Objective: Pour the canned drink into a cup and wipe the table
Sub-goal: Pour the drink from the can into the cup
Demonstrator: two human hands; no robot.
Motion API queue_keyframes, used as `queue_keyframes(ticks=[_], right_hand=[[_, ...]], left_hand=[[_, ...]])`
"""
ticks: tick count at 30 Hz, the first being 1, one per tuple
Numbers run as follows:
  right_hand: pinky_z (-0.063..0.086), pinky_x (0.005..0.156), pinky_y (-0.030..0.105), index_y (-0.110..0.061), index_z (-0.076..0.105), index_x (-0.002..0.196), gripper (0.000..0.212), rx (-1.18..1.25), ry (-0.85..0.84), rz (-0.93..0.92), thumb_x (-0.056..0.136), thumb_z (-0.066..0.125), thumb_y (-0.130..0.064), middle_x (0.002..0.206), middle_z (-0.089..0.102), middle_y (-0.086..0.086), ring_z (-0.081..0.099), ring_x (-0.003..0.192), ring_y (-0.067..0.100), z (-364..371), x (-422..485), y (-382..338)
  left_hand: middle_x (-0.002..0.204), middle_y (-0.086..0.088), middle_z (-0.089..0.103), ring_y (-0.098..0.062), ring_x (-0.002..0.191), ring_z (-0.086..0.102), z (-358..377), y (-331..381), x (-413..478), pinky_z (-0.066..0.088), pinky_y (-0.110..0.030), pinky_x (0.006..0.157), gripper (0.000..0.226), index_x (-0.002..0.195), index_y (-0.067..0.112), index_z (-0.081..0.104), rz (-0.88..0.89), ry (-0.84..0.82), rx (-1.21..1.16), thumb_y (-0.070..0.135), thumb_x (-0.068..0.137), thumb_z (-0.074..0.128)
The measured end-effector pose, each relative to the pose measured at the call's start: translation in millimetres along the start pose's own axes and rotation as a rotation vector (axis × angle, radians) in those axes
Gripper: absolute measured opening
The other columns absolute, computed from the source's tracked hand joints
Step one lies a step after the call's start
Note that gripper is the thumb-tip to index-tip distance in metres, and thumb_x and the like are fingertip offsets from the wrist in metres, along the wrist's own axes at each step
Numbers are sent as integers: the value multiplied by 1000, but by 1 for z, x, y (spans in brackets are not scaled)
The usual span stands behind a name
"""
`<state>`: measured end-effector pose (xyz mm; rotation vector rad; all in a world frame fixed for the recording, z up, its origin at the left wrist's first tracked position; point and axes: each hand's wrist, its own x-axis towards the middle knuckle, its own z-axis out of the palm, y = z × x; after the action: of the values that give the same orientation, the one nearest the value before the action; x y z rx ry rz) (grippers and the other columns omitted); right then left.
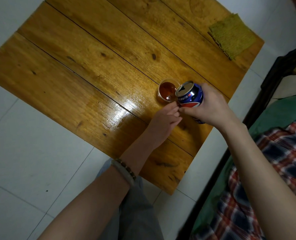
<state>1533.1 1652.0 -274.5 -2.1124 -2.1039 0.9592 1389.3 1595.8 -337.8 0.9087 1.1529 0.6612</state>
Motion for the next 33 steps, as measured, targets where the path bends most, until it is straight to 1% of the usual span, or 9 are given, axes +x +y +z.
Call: queue_keyframes(ticks=[3, 6, 11, 14, 18, 21, 23, 29, 33], right_hand=[[48, 80, 28, -17, 50, 115, 65, 110, 38, -4, 64, 81, -42, 104, 55, -4, 54, 96, 14, -5, -5, -3], [44, 81, 19, -18, 47, 123, 72, 238, 73, 14, 64, 82, -41, 106, 53, -10, 53, 98, 8, -12, -10, -7], [40, 80, 2, -22, 47, 127, 75, 388, 172, -34, 64, 83, -39, 110, 56, -18, 53, 101, -4, -24, -13, -22], [42, 87, 9, -22, 48, 128, 75, 493, 200, -63, 63, 85, -35, 117, 59, -15, 54, 107, -4, -26, -11, -40], [41, 85, 5, -29, 47, 122, 68, 618, 188, -97, 65, 85, -26, 109, 55, -27, 50, 103, -16, -18, -5, -71], [44, 94, 18, -30, 46, 125, 73, 623, 198, -95, 63, 84, -32, 117, 54, -21, 49, 111, -6, 3, 6, -92], [42, 96, 21, -28, 45, 130, 79, 609, 221, -83, 62, 84, -34, 123, 50, -14, 47, 113, 1, 21, 14, -105], [30, 87, -1, -14, 52, 126, 75, 712, 374, -65, 60, 87, -23, 115, 53, -11, 45, 105, -2, 76, 37, -128], [38, 95, 13, -14, 51, 128, 78, 774, 397, 23, 59, 86, -24, 123, 58, -2, 52, 114, 9, 104, 53, -134]], left_hand=[[130, -1, 52, -15, 129, 45, 0, 12, -1, 40, -26, 101, 57, 125, 25, 51, -57, -30, -209, -13, 84, 42], [138, -3, 49, -14, 129, 44, 1, 28, -5, 35, -30, 107, 67, 138, 17, 42, -20, -47, -268, 2, 74, 51], [146, -5, 37, -12, 135, 35, -5, 58, -16, 32, -17, 105, 76, 144, 9, 28, 86, -15, -237, -2, 72, 48], [138, 1, 42, -5, 131, 39, -20, 73, -24, 35, -19, 105, 71, 143, 8, 28, 199, -4, -183, -1, 74, 45], [145, 0, 41, -8, 134, 37, -55, 80, -36, 35, -30, 108, 59, 144, 10, 30, 338, 56, 8, 8, 88, 49], [146, 1, 40, -7, 136, 35, -85, 81, -39, 32, -36, 112, 60, 144, 13, 31, 358, 117, 123, 4, 86, 47], [146, 4, 40, -3, 135, 34, -103, 81, -38, 31, -32, 112, 61, 142, 17, 32, 326, 140, 150, -2, 86, 46], [137, 8, 46, 3, 128, 41, -142, 74, -23, 36, -16, 104, 60, 134, 23, 39, 216, 178, 130, -16, 88, 41], [131, 7, 48, 11, 118, 46, -154, 65, -5, 37, -11, 100, 53, 131, 20, 39, 184, 183, 133, -14, 90, 42]])
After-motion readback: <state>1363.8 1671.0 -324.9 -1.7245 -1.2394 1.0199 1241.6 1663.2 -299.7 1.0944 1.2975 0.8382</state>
